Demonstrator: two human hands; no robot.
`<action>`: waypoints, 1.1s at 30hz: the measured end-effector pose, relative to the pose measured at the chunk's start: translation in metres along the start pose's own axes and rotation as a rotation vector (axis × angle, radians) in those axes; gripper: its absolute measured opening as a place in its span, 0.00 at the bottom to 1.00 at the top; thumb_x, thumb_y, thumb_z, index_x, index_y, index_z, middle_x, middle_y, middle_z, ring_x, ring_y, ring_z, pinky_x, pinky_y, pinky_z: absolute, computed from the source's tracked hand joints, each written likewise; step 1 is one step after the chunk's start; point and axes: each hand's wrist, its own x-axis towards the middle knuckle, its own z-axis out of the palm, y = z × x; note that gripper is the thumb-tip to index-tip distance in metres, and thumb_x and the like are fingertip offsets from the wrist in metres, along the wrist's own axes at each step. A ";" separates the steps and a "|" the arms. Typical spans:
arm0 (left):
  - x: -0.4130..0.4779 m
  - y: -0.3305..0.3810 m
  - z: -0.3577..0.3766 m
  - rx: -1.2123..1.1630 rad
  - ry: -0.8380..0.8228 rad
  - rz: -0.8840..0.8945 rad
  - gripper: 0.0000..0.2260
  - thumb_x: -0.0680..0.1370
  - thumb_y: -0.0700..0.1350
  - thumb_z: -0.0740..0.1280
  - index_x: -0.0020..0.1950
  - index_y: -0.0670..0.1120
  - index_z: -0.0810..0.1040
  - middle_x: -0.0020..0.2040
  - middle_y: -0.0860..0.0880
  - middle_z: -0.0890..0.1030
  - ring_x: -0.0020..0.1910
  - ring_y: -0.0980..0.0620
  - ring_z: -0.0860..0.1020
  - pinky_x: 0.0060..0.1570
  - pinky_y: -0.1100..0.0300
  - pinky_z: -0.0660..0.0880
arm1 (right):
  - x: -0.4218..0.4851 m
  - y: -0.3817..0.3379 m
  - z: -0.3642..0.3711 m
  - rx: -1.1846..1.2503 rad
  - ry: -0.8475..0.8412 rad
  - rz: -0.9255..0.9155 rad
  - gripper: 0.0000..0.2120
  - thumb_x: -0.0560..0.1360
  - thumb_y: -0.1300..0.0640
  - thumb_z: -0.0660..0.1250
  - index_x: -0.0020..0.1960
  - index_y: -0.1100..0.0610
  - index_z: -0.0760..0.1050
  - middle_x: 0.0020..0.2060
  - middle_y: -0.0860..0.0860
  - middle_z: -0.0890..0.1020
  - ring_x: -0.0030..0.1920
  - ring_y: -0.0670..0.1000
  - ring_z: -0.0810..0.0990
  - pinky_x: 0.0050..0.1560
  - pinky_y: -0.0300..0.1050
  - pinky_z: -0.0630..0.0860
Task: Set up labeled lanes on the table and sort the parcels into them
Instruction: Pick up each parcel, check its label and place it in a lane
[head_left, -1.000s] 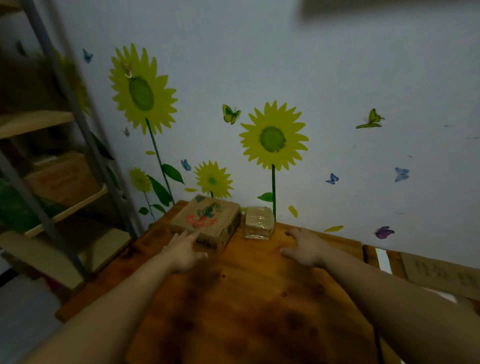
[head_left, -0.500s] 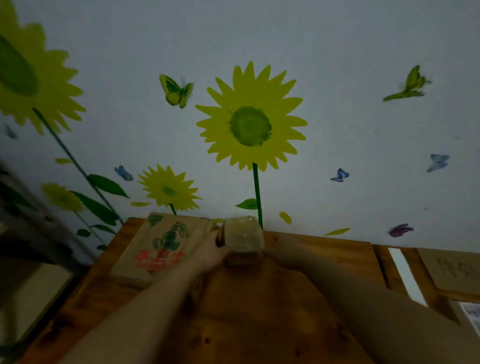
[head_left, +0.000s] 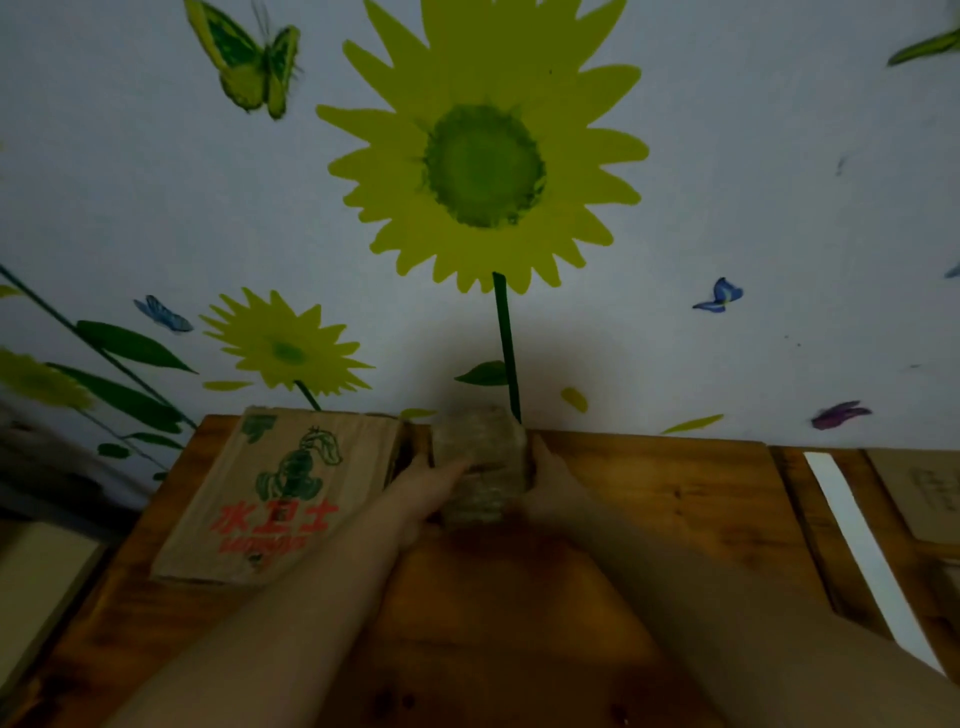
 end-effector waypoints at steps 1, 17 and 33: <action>-0.004 0.001 0.001 -0.083 0.005 0.046 0.28 0.76 0.56 0.66 0.72 0.49 0.62 0.63 0.45 0.75 0.54 0.44 0.78 0.47 0.47 0.80 | -0.005 0.002 0.000 0.000 0.024 -0.017 0.50 0.57 0.41 0.79 0.72 0.45 0.57 0.64 0.49 0.71 0.62 0.52 0.74 0.60 0.52 0.77; -0.208 0.001 -0.055 -0.427 -0.174 0.405 0.12 0.81 0.51 0.58 0.58 0.47 0.75 0.56 0.44 0.80 0.53 0.44 0.79 0.50 0.46 0.78 | -0.220 -0.083 -0.006 0.488 0.329 -0.253 0.21 0.66 0.40 0.71 0.48 0.54 0.74 0.47 0.52 0.80 0.52 0.53 0.80 0.61 0.57 0.75; -0.384 -0.033 -0.047 -0.363 -0.419 0.791 0.22 0.72 0.27 0.64 0.57 0.52 0.69 0.57 0.42 0.80 0.50 0.42 0.80 0.50 0.41 0.76 | -0.433 -0.104 -0.017 0.443 0.503 -0.615 0.32 0.70 0.71 0.67 0.67 0.48 0.64 0.55 0.40 0.72 0.55 0.46 0.76 0.43 0.44 0.82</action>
